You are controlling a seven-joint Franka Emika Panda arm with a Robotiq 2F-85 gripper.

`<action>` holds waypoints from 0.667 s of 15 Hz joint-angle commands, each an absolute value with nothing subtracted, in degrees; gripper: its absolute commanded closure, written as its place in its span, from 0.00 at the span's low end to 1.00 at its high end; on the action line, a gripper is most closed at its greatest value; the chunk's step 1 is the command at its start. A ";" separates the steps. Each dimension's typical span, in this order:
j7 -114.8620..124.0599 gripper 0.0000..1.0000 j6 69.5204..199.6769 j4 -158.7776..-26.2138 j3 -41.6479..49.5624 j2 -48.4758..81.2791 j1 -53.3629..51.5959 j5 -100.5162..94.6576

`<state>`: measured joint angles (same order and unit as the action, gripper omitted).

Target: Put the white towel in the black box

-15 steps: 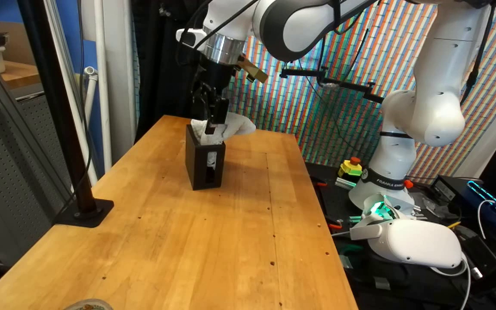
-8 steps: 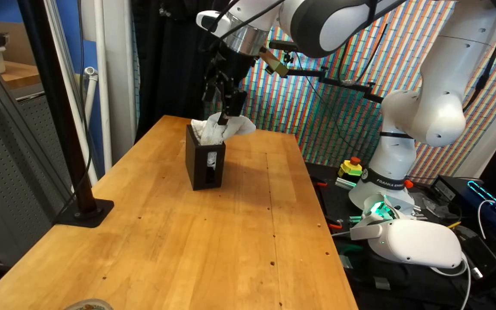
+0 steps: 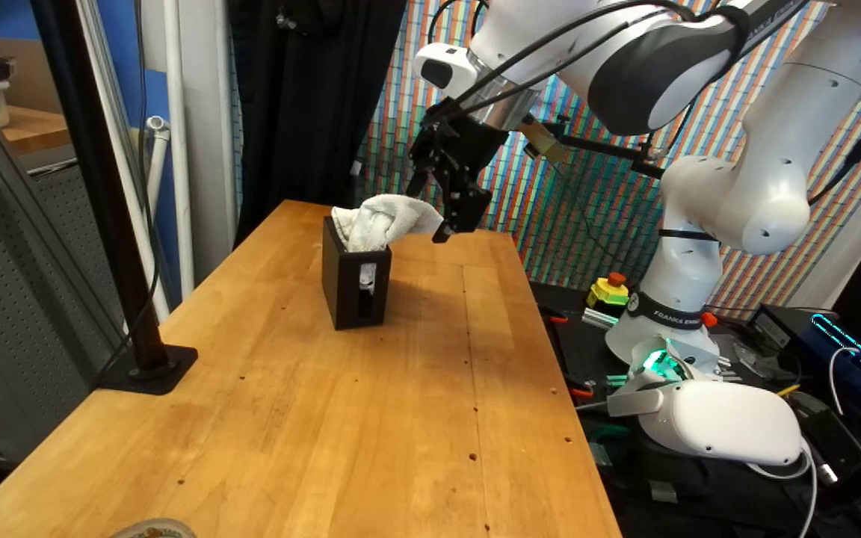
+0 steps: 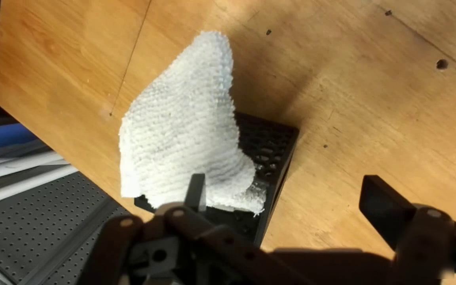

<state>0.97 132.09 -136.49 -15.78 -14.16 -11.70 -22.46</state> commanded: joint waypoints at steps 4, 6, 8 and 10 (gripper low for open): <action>5.52 0.00 132.00 -142.72 -16.96 -21.07 -10.84 -28.26; 5.32 0.00 132.27 -143.47 -16.76 -21.32 -10.43 -29.65; 4.14 0.00 133.06 -143.61 -16.34 -20.47 -9.82 -31.58; 4.15 0.00 133.85 -143.57 -16.16 -19.50 -8.92 -34.27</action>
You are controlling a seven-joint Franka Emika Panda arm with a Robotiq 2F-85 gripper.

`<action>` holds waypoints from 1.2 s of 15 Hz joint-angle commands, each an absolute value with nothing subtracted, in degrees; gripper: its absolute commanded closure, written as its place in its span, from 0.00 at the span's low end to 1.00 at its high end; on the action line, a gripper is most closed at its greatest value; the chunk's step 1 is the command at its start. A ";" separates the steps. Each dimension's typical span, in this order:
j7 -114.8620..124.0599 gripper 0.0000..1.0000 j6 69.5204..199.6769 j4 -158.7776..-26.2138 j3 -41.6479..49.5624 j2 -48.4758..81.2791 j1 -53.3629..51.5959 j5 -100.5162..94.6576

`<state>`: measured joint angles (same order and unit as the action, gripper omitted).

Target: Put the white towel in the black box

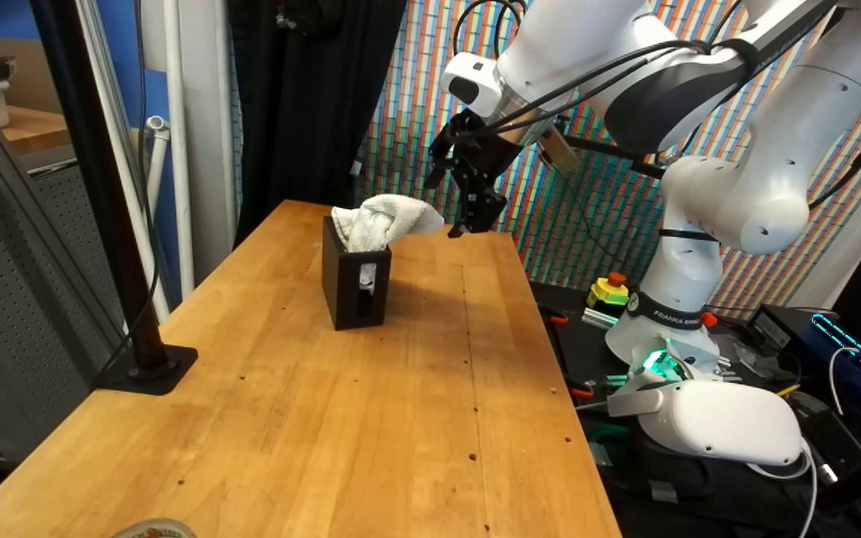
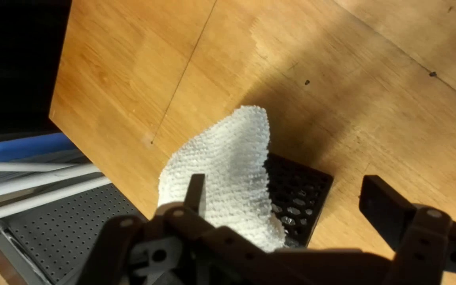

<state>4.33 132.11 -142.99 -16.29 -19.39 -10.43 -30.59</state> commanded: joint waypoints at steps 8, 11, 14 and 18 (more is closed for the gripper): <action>4.59 0.58 137.14 -143.37 -14.20 -17.36 -7.77 -39.79; 4.30 0.80 138.56 -143.29 -13.66 -16.72 -7.88 -39.42; 4.25 0.96 139.92 -143.11 -13.53 -16.35 -7.89 -39.38; 4.53 0.94 140.38 -141.41 -14.38 -16.21 -7.78 -41.40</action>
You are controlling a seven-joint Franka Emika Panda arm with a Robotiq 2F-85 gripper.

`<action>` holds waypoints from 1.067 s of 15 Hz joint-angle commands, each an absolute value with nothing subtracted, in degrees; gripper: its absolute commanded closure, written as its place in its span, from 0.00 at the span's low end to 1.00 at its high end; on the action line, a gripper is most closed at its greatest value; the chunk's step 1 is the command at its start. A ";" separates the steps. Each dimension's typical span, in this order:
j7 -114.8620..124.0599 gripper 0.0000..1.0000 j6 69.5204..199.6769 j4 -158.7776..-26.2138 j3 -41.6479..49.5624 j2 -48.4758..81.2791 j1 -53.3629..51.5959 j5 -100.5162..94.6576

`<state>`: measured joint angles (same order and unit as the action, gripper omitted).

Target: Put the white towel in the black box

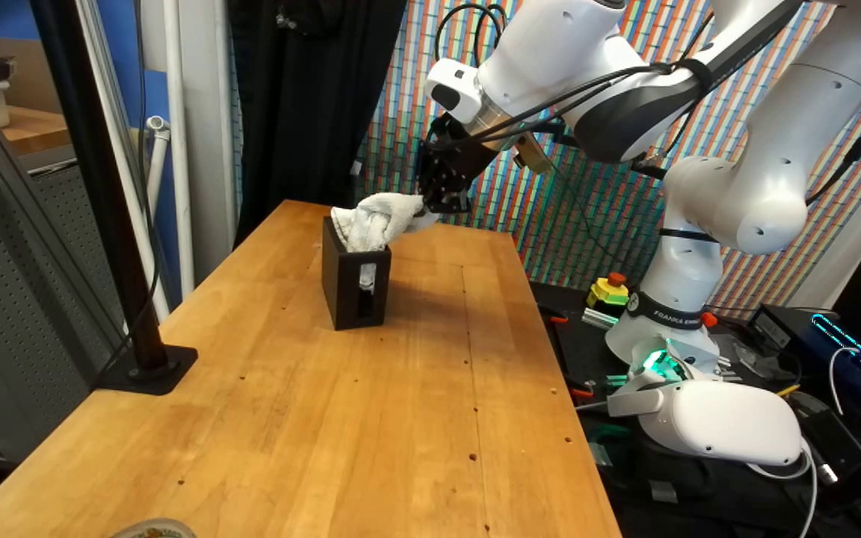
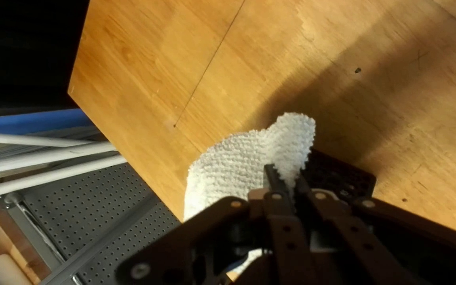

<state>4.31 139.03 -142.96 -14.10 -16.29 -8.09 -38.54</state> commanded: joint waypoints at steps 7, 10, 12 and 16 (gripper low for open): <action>5.40 0.94 146.57 -139.66 -14.12 -12.98 -7.65 -45.67; 5.13 0.94 149.84 -139.07 -13.40 -10.77 -7.43 -46.02; 4.64 0.94 151.24 -138.35 -12.84 -9.31 -7.24 -45.71; 3.14 0.94 153.48 -136.55 -11.21 -6.28 -7.10 -44.23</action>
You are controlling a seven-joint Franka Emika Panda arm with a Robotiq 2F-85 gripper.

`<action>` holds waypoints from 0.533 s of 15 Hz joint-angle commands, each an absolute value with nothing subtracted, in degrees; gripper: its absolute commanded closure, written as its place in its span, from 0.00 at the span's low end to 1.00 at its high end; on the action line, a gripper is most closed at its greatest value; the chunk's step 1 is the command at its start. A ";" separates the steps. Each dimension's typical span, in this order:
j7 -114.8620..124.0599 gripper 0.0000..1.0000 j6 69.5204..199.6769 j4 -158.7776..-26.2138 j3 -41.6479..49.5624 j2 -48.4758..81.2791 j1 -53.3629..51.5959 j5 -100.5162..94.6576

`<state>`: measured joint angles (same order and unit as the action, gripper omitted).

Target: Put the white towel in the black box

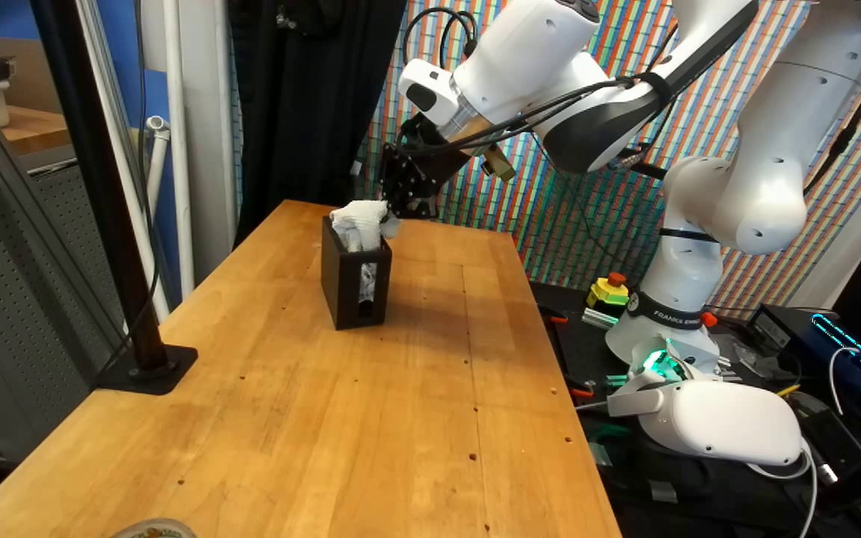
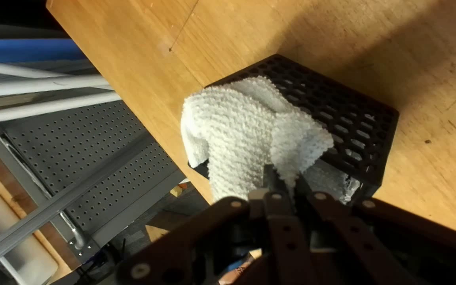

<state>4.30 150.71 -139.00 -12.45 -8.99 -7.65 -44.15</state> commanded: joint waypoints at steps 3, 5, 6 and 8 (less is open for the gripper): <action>1.52 0.94 155.63 -135.05 -9.75 -3.59 -7.09 -42.60; -0.08 0.94 156.96 -134.22 -8.94 -1.94 -7.17 -40.73; -0.88 0.94 157.61 -133.91 -8.63 -1.30 -7.20 -39.85; -3.08 0.94 158.42 -133.24 -8.22 -0.19 -7.27 -37.36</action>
